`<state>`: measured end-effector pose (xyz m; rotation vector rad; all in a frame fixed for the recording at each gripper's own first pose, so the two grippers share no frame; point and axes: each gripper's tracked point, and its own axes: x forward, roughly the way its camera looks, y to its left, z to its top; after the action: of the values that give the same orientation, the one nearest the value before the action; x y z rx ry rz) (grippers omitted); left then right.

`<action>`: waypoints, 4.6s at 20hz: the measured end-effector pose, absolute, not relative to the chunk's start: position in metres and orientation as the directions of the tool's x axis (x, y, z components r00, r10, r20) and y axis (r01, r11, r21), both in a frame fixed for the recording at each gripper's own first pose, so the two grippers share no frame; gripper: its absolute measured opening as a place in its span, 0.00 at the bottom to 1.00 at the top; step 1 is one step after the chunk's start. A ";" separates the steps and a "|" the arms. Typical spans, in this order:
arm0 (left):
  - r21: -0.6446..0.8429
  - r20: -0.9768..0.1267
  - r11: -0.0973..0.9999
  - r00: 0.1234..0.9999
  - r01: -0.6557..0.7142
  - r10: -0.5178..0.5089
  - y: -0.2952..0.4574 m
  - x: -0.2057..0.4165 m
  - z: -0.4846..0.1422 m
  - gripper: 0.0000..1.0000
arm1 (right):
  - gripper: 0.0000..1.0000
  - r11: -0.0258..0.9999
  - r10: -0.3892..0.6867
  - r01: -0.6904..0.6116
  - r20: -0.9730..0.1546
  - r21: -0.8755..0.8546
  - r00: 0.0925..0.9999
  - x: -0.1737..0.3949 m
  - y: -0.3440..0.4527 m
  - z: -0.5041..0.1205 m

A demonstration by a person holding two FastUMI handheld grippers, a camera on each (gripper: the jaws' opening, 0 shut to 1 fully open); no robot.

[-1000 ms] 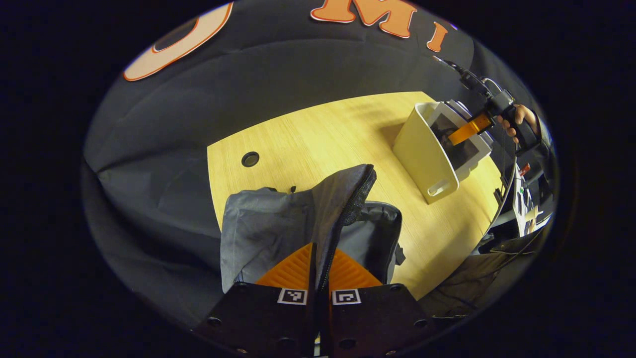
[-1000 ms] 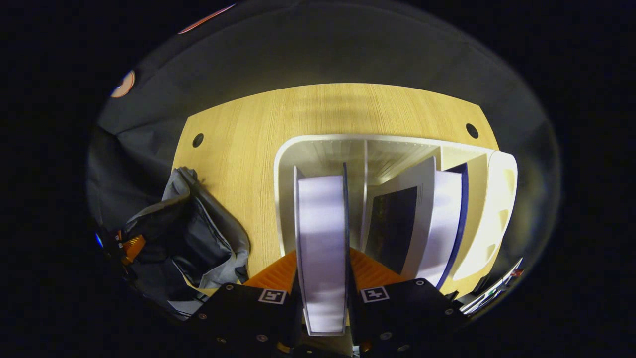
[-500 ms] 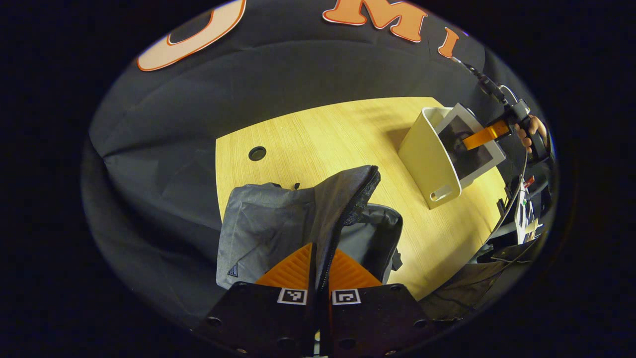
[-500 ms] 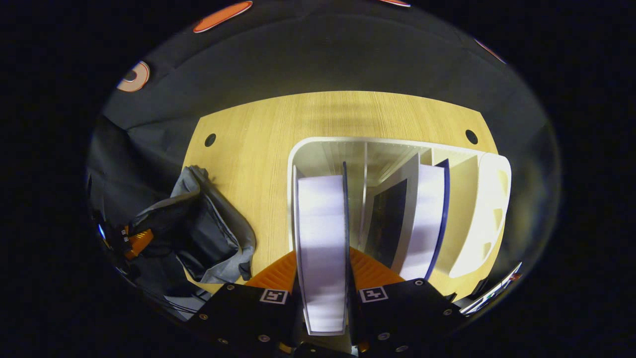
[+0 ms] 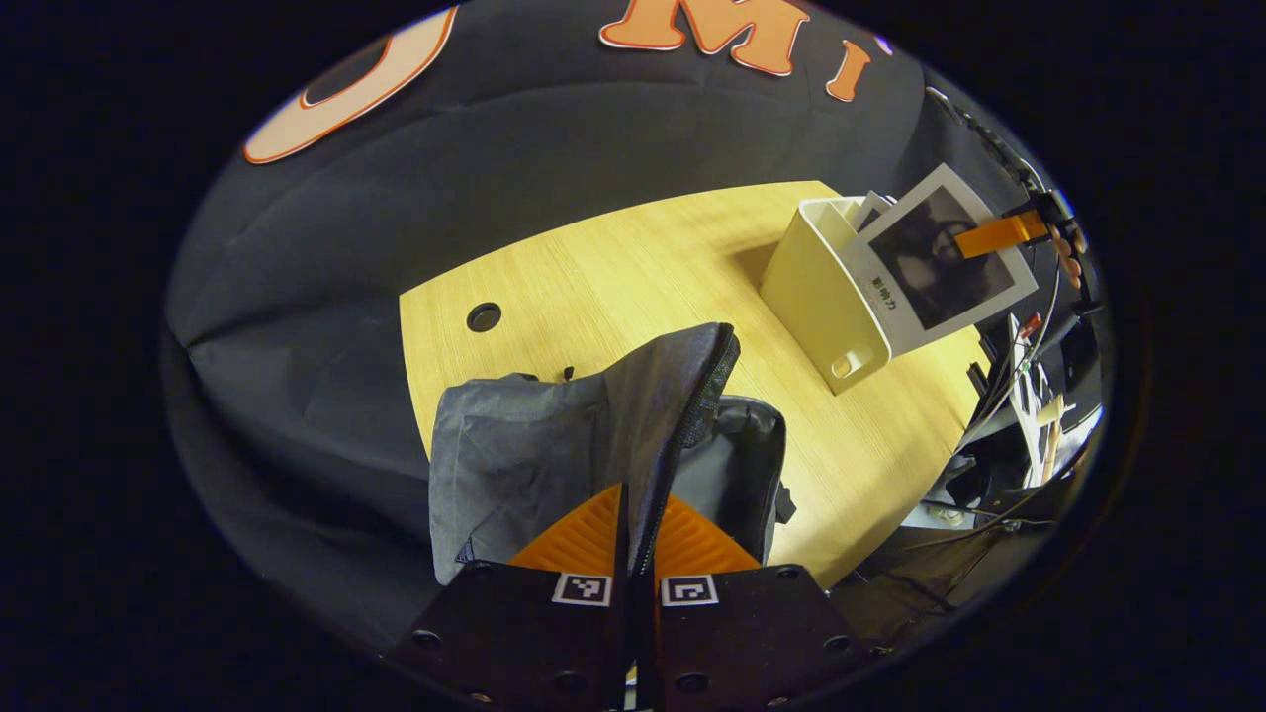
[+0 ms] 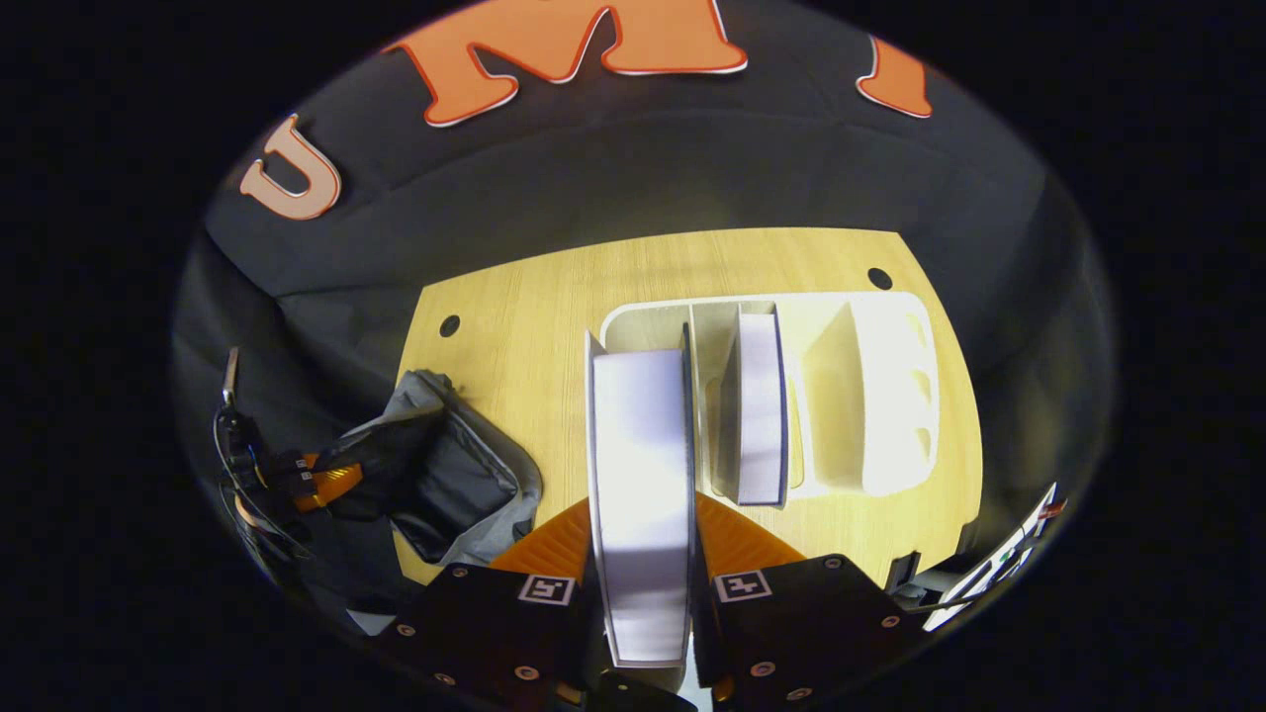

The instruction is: Open the schoolbag, grab two books from the bookshelf and put them into the schoolbag.

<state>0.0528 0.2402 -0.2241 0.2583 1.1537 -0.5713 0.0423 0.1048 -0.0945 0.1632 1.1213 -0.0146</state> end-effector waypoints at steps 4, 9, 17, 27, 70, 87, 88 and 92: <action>-0.102 -0.908 0.815 0.282 0.571 -0.311 0.236 0.049 -0.219 0.04 | 0.37 0.980 0.078 0.121 -0.872 0.155 0.484 0.027 0.103 -0.067; -0.119 -0.899 0.805 0.280 0.582 -0.335 0.225 0.042 -0.214 0.04 | 0.37 0.965 0.129 0.124 -0.830 0.232 0.543 0.017 0.117 -0.049; -0.165 -0.890 0.801 0.263 0.575 -0.372 0.198 0.027 -0.212 0.05 | 0.37 0.926 0.255 0.087 -0.779 0.367 0.574 0.004 0.137 -0.054; -0.222 -0.868 0.815 0.272 0.536 -0.415 0.173 0.036 -0.212 0.05 | 0.36 0.861 0.370 0.086 -0.733 0.501 0.570 -0.025 0.172 -0.084; -0.296 -0.808 0.773 0.285 0.561 -0.516 0.157 0.013 -0.211 0.04 | 0.38 0.583 0.558 0.170 -0.544 0.794 0.627 0.026 0.371 -0.268; -0.260 -0.830 0.846 0.339 0.466 -0.442 0.162 0.023 -0.227 0.04 | 0.98 0.816 0.426 0.129 -0.736 0.564 0.526 0.012 0.283 -0.248; -0.253 -0.833 0.849 0.343 0.463 -0.435 0.162 0.023 -0.228 0.04 | 0.98 0.829 0.413 0.112 -0.735 0.547 0.537 0.013 0.273 -0.239; -0.240 -0.841 0.857 0.343 0.455 -0.418 0.160 0.021 -0.232 0.04 | 0.98 0.882 0.358 0.063 -0.751 0.468 0.555 0.009 0.226 -0.196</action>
<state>0.0215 0.1604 -0.2316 0.0391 1.0811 -0.5673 0.0089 0.2261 -0.1962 0.4783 0.9761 0.1824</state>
